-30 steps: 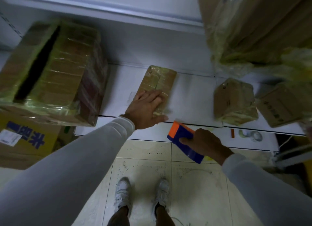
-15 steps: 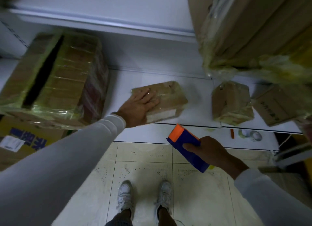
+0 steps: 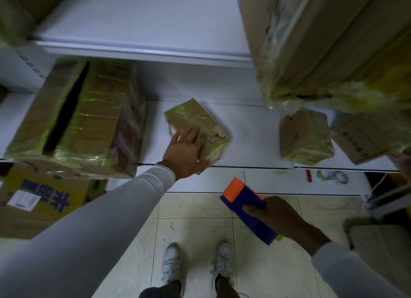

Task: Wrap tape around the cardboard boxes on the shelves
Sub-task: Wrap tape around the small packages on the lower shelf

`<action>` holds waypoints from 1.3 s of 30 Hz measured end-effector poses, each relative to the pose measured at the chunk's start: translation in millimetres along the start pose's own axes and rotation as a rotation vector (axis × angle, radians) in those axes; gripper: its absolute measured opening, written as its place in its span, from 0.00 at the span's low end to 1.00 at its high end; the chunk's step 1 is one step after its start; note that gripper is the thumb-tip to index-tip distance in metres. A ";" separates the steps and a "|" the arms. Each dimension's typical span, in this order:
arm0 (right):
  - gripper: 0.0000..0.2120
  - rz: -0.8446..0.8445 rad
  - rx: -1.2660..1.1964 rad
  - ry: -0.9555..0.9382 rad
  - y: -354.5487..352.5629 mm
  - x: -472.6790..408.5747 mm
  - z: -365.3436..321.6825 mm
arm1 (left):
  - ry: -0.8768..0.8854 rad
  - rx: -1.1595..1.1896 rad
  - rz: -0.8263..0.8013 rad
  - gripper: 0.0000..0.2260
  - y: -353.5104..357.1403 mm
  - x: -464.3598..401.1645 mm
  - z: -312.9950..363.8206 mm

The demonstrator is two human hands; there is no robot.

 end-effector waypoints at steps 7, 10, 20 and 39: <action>0.17 0.006 -0.142 -0.070 -7.6 5.4 -8.9 | 0.215 0.102 -0.050 0.31 -13.9 5.5 -13.3; 0.17 0.015 -0.138 -0.090 -8.2 6.2 -16.8 | 0.214 0.123 -0.012 0.33 -13.4 7.4 -15.1; 0.17 -0.034 -0.142 -0.156 -7.2 16.2 -33.0 | 0.140 0.364 0.212 0.23 -22.8 44.7 -1.8; 0.13 -0.235 -0.176 -0.268 -3.2 18.3 -75.8 | -0.044 1.124 -0.416 0.09 10.0 78.3 8.0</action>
Point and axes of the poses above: each hand's wrist, its own x-axis away from the middle knuckle, its own y-axis out of the palm, z = x × y, the point moved 5 cm from there along -x, towards the middle knuckle, and after that the axes turned 2 degrees about y, right-handed, at the moved point
